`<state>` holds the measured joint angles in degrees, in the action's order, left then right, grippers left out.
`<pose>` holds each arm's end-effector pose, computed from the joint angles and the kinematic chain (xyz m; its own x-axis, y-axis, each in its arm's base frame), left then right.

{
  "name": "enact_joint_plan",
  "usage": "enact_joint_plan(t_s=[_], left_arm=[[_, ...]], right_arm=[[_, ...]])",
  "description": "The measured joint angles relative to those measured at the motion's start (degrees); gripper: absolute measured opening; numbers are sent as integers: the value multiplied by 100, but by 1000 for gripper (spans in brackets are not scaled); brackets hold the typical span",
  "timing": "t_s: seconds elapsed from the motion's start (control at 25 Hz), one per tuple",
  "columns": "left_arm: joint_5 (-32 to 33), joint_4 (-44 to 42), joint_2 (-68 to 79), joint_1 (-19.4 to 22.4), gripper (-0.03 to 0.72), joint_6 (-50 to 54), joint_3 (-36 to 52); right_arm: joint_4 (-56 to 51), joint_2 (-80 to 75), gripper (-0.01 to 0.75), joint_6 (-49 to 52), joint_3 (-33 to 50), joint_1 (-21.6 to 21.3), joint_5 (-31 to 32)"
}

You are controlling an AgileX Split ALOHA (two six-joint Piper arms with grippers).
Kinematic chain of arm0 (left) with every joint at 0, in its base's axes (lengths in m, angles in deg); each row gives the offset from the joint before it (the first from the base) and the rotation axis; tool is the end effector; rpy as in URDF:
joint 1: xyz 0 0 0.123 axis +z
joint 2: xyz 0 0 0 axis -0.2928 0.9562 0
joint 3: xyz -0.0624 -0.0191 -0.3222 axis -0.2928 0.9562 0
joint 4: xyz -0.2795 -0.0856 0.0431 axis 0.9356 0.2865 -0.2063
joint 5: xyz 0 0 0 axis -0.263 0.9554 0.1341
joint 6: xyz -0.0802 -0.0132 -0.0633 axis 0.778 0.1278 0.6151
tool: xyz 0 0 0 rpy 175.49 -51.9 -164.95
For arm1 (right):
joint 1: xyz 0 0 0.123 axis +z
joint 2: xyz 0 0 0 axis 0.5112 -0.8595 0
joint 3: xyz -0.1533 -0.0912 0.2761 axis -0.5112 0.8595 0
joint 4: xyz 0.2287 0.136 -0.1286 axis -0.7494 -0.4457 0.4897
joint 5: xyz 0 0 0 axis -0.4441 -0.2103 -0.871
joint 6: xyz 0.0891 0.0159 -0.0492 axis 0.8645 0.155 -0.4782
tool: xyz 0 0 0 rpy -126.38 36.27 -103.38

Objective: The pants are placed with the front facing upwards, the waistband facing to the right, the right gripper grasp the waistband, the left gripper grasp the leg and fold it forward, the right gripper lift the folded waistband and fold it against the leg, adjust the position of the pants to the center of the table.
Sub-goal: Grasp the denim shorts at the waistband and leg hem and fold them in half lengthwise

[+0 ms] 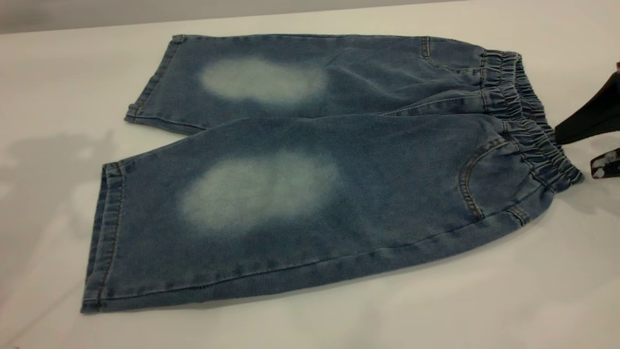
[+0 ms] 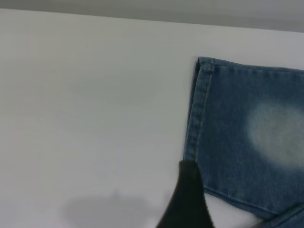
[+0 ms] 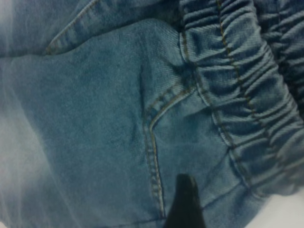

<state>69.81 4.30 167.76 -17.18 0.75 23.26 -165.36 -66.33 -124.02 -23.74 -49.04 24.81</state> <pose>0.3505 -0.0082 0.2848 -0.6705 -0.1022 -0.7348 -0.0152 0.9921 -0.1242 0.3060 -0.0291 0.0461 -0.9431 0.3060 -0.1303 0.1484 0.7377 0.6586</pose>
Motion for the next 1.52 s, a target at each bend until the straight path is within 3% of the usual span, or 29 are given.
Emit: enact_joint_plan(t_s=[0.76,1.52], left_arm=[[0,0,0,0,526,0,0],[-10,0,0,0,526,0,0]], right_arm=[[-679,-501,491,-964,0,0,-220],[-1410,-739,489,-1410,0,0,401]])
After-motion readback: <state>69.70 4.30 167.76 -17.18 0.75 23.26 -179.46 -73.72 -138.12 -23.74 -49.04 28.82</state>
